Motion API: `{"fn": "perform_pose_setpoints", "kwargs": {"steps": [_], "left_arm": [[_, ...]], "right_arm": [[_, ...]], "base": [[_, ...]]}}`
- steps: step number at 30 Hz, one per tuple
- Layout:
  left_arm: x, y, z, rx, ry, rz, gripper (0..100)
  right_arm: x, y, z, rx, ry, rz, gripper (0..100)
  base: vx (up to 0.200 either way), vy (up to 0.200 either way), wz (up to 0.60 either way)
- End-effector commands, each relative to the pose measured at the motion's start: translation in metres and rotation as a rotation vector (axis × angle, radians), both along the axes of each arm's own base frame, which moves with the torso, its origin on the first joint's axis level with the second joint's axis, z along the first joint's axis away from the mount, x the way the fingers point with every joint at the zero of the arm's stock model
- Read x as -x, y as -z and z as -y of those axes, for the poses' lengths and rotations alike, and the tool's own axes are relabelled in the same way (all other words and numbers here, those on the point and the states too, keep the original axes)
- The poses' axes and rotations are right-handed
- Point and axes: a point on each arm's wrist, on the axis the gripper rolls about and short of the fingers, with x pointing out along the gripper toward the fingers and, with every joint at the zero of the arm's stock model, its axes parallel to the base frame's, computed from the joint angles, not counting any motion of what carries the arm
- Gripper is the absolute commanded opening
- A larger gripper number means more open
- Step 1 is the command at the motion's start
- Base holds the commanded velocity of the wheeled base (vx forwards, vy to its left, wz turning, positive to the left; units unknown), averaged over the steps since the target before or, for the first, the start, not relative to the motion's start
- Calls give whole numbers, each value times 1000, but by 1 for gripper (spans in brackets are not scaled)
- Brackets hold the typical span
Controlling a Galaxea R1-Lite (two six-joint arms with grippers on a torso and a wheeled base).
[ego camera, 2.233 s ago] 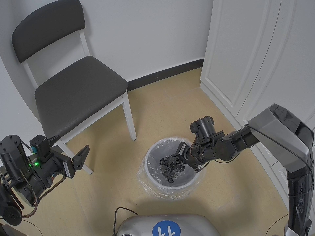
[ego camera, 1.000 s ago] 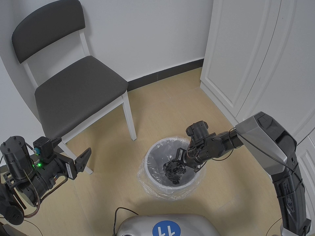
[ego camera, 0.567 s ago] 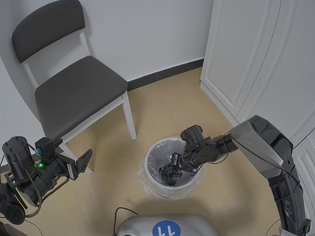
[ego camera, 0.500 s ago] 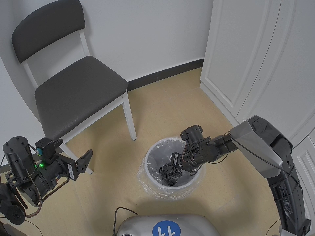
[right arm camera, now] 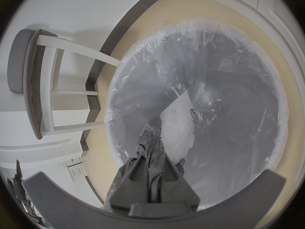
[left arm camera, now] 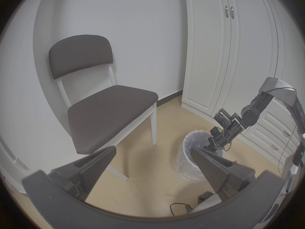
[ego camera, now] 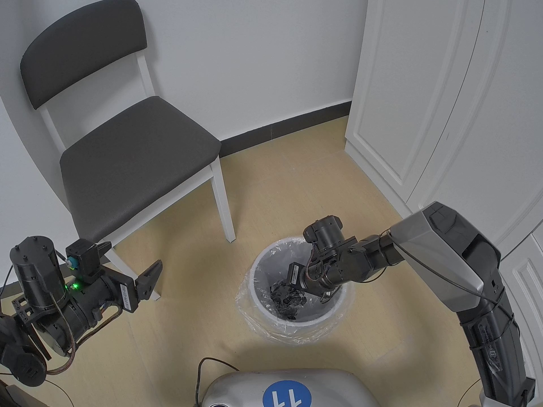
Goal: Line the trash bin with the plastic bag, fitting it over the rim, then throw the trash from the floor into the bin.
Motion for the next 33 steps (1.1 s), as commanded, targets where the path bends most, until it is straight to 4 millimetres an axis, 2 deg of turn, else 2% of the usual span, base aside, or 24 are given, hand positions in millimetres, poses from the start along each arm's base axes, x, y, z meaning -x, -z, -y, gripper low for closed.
{"fn": "perform_pose_setpoints", "kwargs": {"steps": [1,8,14,26,33], "left_arm": [[0,1,1,-3,3,-6,100],[0,2,0,-5,0,-10,100],[0,2,0,-3,-2,-9,100],[0,1,0,-2,-4,-6,100],[0,2,0,-3,-4,-7,100]], "right_arm": [[0,-1,-1,-5,0,9,0],[-1,-1,0,-10,18,-2,0],[-14,0,19,-13,63,-2,0],[-17,16,26,4,82,-26,0],[-17,16,26,4,82,-25,0]], "base": [[0,0,0],[0,0,0],[0,0,0],[0,0,0],[0,0,0]]}}
